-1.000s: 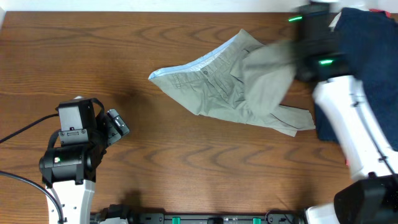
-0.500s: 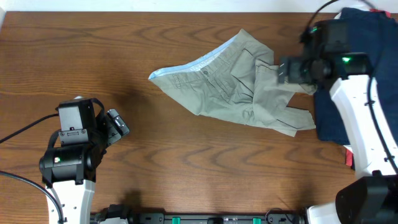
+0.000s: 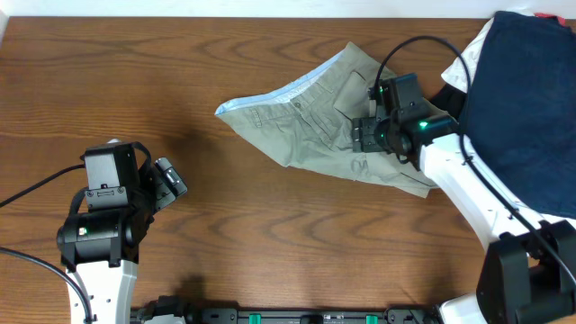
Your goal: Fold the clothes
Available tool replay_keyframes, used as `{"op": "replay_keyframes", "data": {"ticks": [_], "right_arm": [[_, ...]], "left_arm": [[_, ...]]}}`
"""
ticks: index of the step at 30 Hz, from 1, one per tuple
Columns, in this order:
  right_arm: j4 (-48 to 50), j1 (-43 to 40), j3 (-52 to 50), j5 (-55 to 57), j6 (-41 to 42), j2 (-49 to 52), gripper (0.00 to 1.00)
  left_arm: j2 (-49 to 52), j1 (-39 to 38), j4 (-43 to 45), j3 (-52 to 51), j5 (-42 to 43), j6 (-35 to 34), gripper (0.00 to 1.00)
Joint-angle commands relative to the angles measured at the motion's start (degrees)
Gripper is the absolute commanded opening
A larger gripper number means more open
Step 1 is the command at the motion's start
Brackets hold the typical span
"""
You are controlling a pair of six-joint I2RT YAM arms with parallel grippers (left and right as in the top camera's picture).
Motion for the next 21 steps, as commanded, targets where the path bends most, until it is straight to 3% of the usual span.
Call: {"op": "replay_keyframes", "data": {"ticks": [1,2,3,7,12,17,21], "right_arm": [[3.50,0.50,-2.10,4.44,5.25,1.62,0.27],[4.61,0.50,-2.25,6.01,5.84,1.81,0.11],[5.81,0.39,-2.16,7.45,5.90,1.81,0.01],[8.63,-0.20,2.78,8.02,1.99,1.77,0.01],[6.58,0.17,17.16,5.99,-6.19,1.77,0.01],[5.16,1.03,28.85,4.39,-18.29,1.77,0.01],[-3.48,-0.63,31.85,16.44,-19.21,1.77,0.01]], "left_arm": [[0.00,0.24,-0.13,1.16,-0.87,-0.28,0.98],[0.00,0.24,-0.13,1.16,-0.87,-0.28,0.98],[0.00,0.24,-0.13,1.16,-0.87,-0.28,0.98],[0.00,0.24,-0.13,1.16,-0.87,-0.28,0.98],[0.00,0.24,-0.13,1.16,-0.87,-0.28,0.98],[0.00,0.24,-0.11,1.16,-0.87,-0.28,0.98],[0.00,0.24,-0.11,1.16,-0.87,-0.28,0.98]]}}
